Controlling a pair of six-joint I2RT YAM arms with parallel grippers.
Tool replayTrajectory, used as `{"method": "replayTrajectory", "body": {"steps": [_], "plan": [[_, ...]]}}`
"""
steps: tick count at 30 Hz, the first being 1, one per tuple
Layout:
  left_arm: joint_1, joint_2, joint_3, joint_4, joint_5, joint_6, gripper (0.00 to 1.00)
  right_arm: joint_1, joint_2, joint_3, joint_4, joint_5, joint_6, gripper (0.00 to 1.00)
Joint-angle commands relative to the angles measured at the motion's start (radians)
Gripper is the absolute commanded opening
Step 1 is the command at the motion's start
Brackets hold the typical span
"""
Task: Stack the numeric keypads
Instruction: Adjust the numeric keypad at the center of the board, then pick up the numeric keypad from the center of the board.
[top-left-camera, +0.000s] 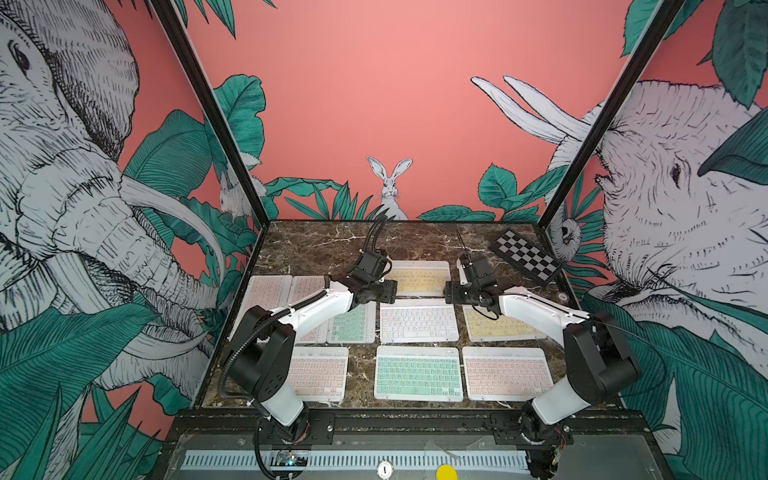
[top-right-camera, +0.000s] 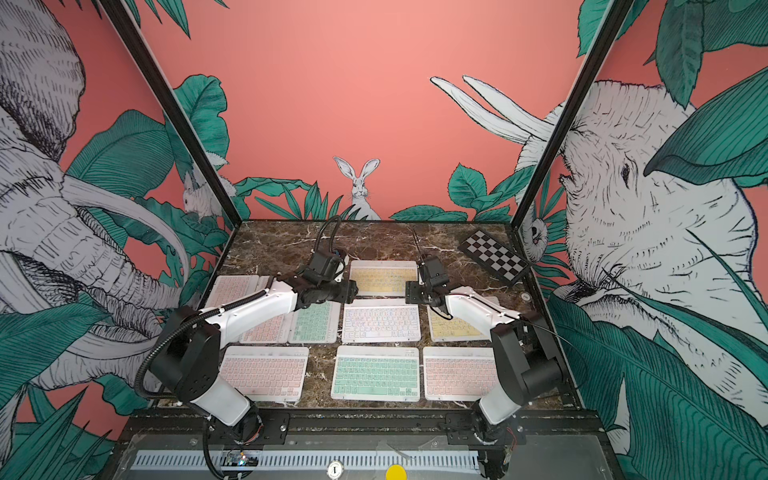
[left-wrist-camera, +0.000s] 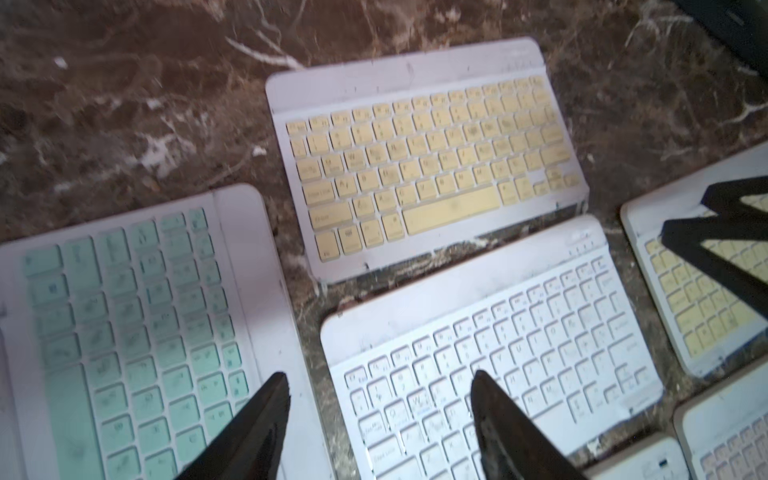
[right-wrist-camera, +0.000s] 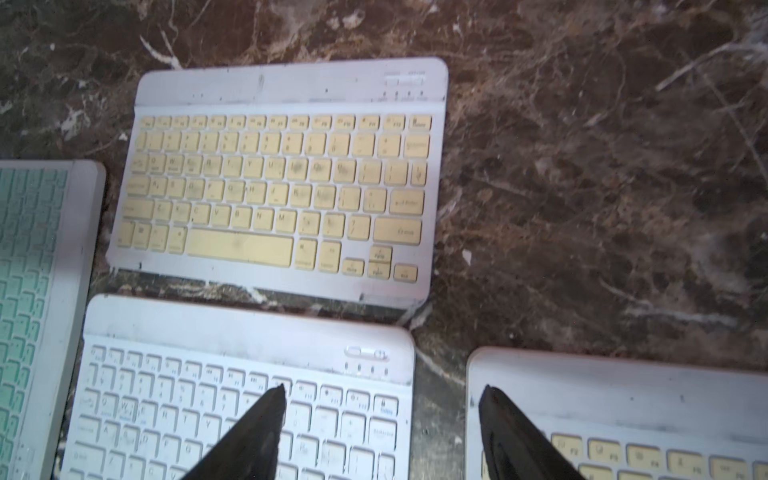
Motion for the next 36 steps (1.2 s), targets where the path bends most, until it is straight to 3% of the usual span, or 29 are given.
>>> {"method": "replayTrajectory", "body": {"steps": [1,14,36], "plan": [[-0.019,-0.068,-0.075,-0.019,0.064,-0.045,0.71,0.024,-0.056,-0.064,0.004,-0.016,0.023,0.73],[-0.050,-0.123,-0.182,-0.015,0.117,-0.095,0.69,0.051,-0.141,-0.216,0.062,-0.058,0.081,0.73],[-0.050,0.026,-0.135,0.030,0.107,-0.094,0.68,0.066,-0.070,-0.212,0.092,-0.059,0.095,0.74]]}}
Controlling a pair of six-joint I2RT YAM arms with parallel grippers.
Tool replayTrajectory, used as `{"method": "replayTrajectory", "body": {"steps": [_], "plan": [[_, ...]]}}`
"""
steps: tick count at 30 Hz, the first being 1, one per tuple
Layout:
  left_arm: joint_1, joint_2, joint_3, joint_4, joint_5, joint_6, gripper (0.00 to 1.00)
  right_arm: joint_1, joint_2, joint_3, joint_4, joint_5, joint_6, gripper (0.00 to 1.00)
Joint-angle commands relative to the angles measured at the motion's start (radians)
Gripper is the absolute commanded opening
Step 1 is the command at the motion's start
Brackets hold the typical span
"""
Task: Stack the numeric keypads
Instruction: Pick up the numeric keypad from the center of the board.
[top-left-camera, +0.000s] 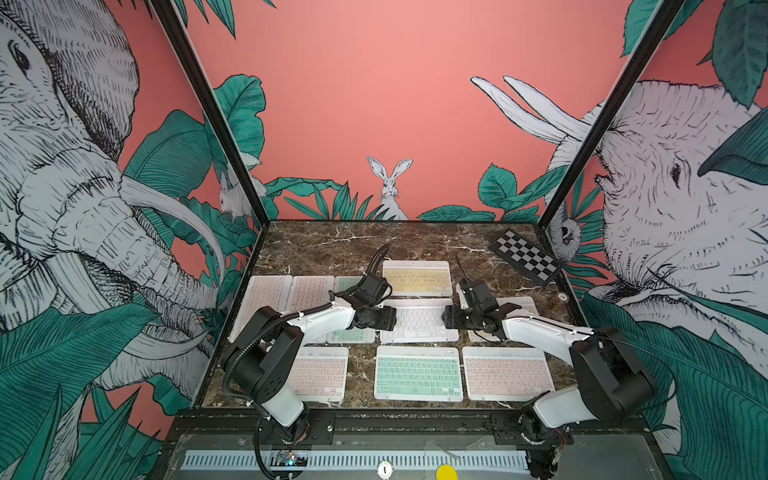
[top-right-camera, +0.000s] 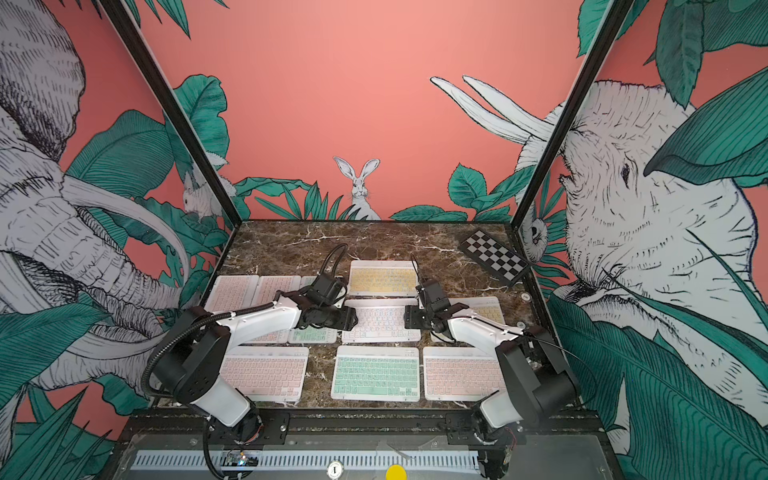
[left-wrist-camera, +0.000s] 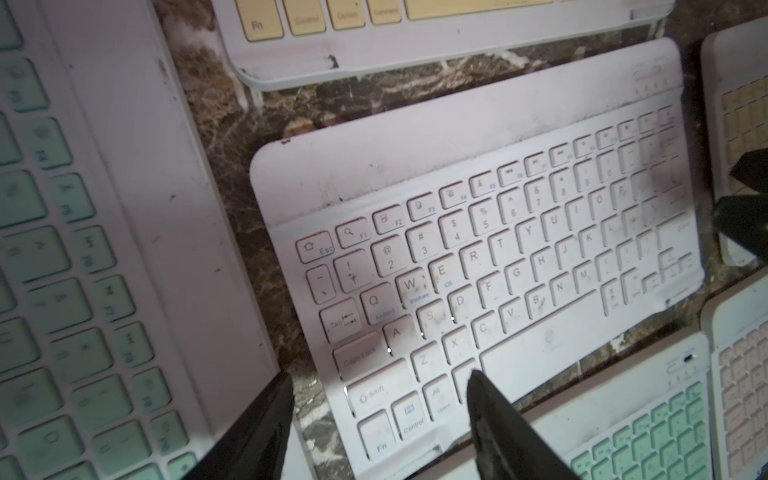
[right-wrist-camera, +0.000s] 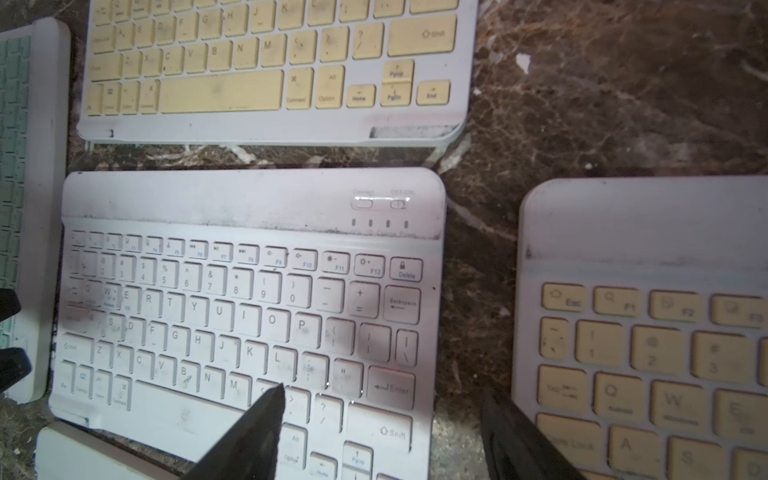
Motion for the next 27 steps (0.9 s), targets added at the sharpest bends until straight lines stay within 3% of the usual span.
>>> {"method": "replayTrajectory", "body": {"steps": [1,27], "plan": [[-0.006,0.010,0.027,0.011,-0.008,-0.006,0.68,0.009,0.013,0.005,0.021,-0.002,0.008,0.74],[-0.010,0.074,0.059,-0.016,-0.056,0.000,0.68,0.025,0.034,-0.026,0.055,0.018,0.037,0.73]]}}
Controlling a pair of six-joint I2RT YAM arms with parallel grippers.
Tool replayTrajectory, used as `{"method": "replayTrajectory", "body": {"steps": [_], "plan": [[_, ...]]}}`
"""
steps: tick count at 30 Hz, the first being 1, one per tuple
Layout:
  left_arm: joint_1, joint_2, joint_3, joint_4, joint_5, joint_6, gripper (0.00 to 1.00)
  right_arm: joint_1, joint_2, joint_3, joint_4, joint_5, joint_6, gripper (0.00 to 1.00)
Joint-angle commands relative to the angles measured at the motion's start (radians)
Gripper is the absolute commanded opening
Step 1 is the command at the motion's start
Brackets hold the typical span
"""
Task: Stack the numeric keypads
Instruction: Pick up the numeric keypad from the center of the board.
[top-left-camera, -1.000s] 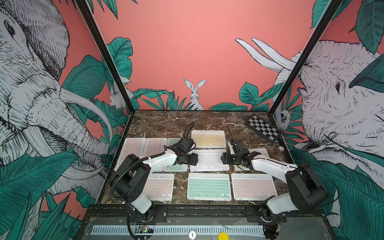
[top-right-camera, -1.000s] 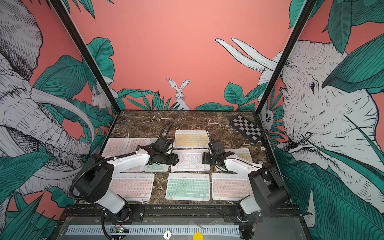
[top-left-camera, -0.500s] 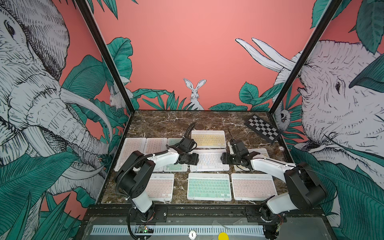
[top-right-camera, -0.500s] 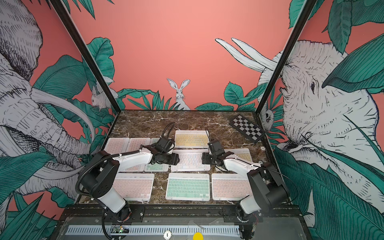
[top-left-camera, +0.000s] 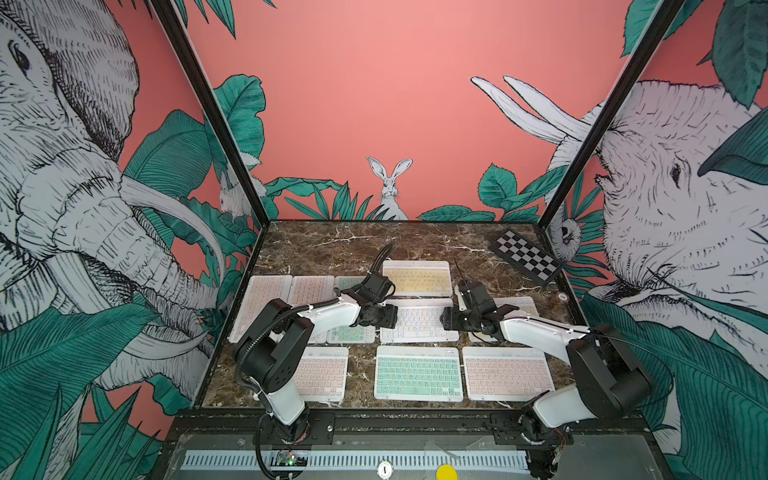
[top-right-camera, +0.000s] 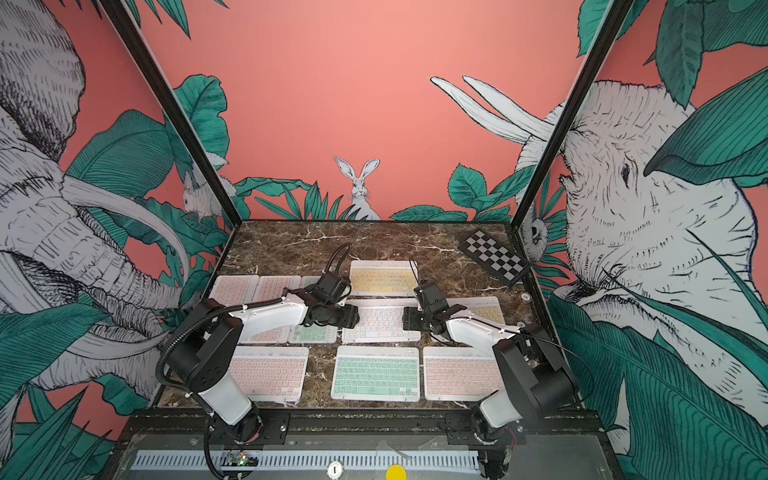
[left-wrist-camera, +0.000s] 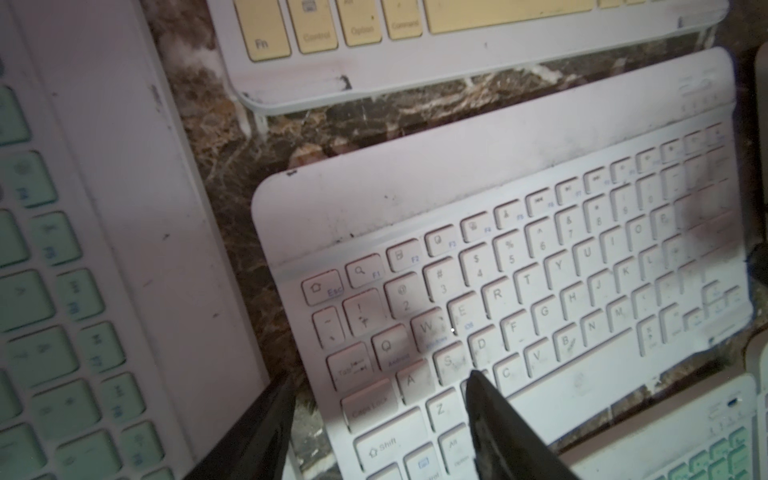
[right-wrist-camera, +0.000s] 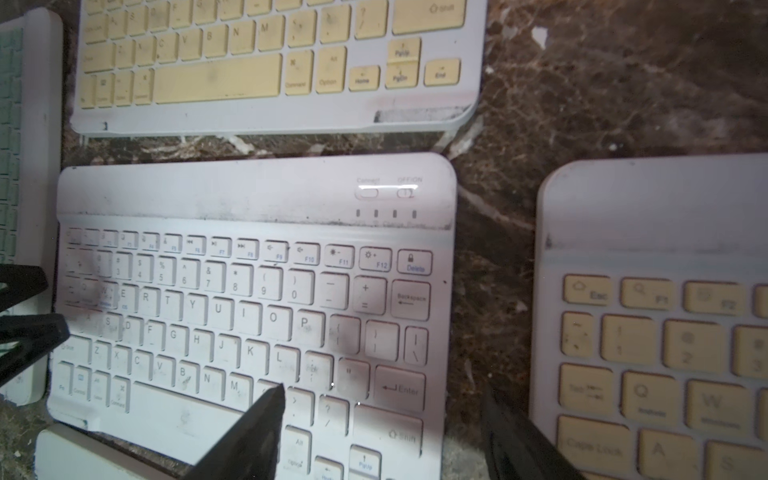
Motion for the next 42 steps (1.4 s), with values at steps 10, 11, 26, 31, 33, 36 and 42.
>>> {"method": "replayTrajectory", "body": {"steps": [10,11,26,31,33,36,42], "plan": [[-0.019,0.039,0.049,-0.048,-0.030,0.011,0.67,0.010,0.037,-0.014,0.039,0.019,0.007,0.73],[-0.019,0.045,0.052,-0.050,-0.029,0.012,0.67,0.011,0.039,-0.014,0.039,0.017,0.007,0.73],[-0.050,0.052,0.047,-0.055,-0.029,0.005,0.66,0.013,0.056,-0.014,0.073,-0.022,0.033,0.73],[-0.051,0.052,0.047,-0.053,-0.029,0.004,0.66,0.012,0.052,-0.007,0.084,-0.052,0.049,0.73],[-0.051,0.051,0.044,-0.051,-0.030,0.004,0.66,0.012,0.053,-0.002,0.085,-0.061,0.051,0.74],[-0.051,0.051,0.043,-0.052,-0.034,0.005,0.66,0.012,0.049,-0.002,0.090,-0.073,0.058,0.73],[-0.053,0.052,0.036,-0.045,-0.026,0.001,0.66,0.011,0.020,-0.009,0.114,-0.103,0.084,0.74]]}}
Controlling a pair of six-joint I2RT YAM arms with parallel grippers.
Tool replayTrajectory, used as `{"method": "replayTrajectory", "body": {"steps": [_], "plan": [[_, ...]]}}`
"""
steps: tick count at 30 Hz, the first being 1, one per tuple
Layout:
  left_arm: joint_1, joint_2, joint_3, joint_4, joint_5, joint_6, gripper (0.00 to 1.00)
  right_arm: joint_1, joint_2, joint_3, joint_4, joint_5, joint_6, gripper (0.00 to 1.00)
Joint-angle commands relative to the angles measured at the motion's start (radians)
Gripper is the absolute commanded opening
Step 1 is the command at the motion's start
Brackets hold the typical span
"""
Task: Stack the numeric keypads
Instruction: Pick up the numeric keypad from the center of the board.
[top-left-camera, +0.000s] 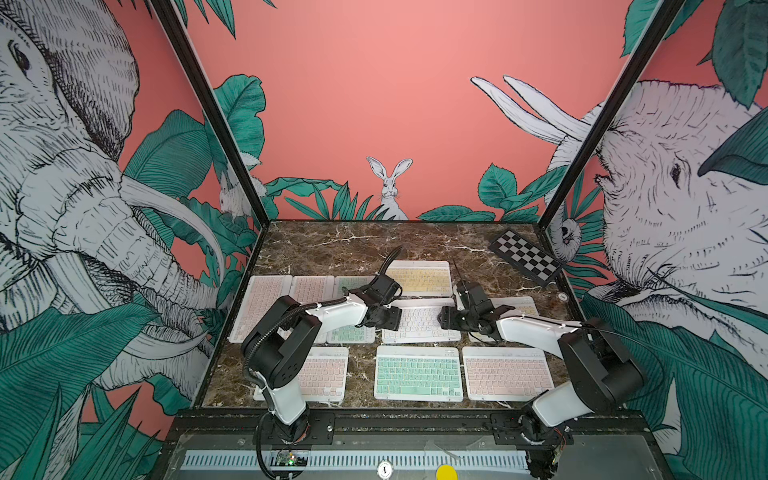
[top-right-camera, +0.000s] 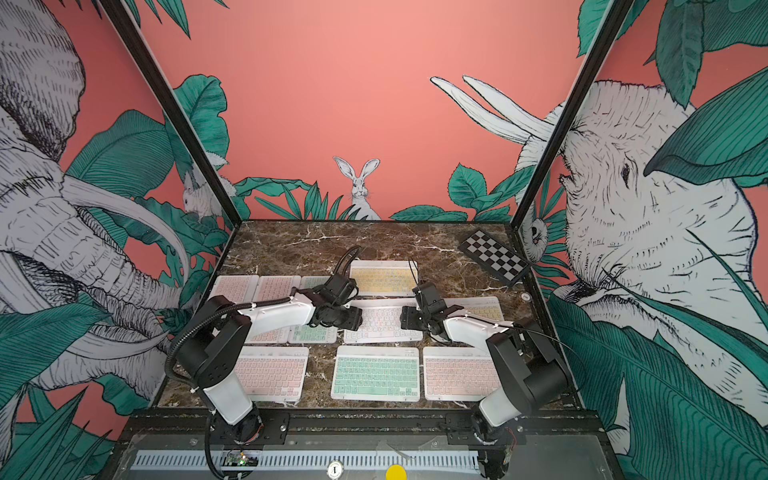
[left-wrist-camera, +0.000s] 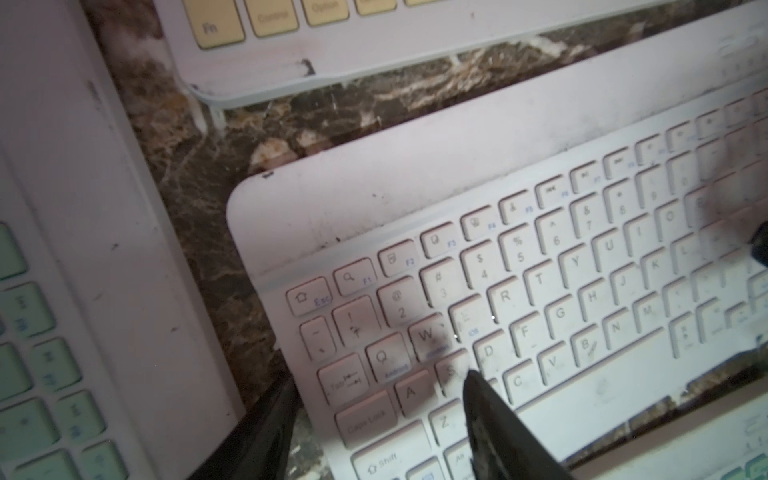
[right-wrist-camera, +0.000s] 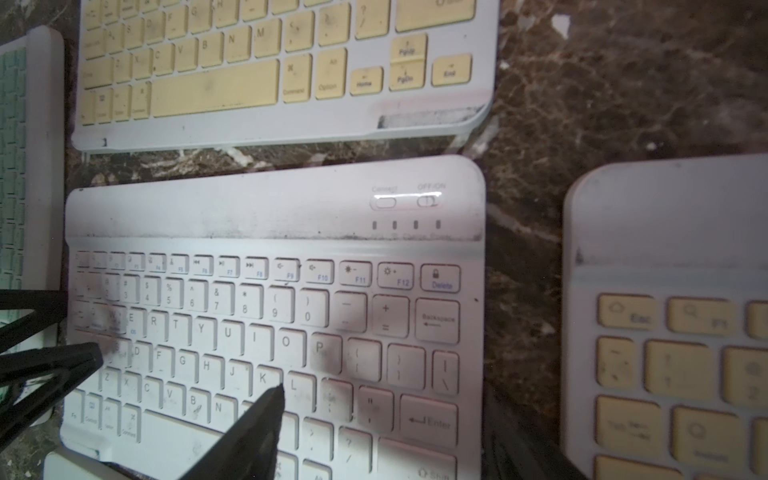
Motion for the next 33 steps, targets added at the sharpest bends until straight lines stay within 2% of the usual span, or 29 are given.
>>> {"method": "replayTrajectory", "body": {"steps": [1,14,33], "plan": [[-0.007,0.006,-0.006,-0.016,0.015,-0.002,0.66,0.008,-0.026,-0.006,0.045,-0.073,0.032,0.74],[-0.009,0.019,-0.015,0.005,0.033,-0.017,0.65,-0.002,-0.048,-0.021,0.130,-0.144,0.123,0.75],[-0.014,0.025,-0.015,0.012,0.058,0.003,0.64,-0.083,-0.122,-0.092,0.203,-0.251,0.181,0.76]]}}
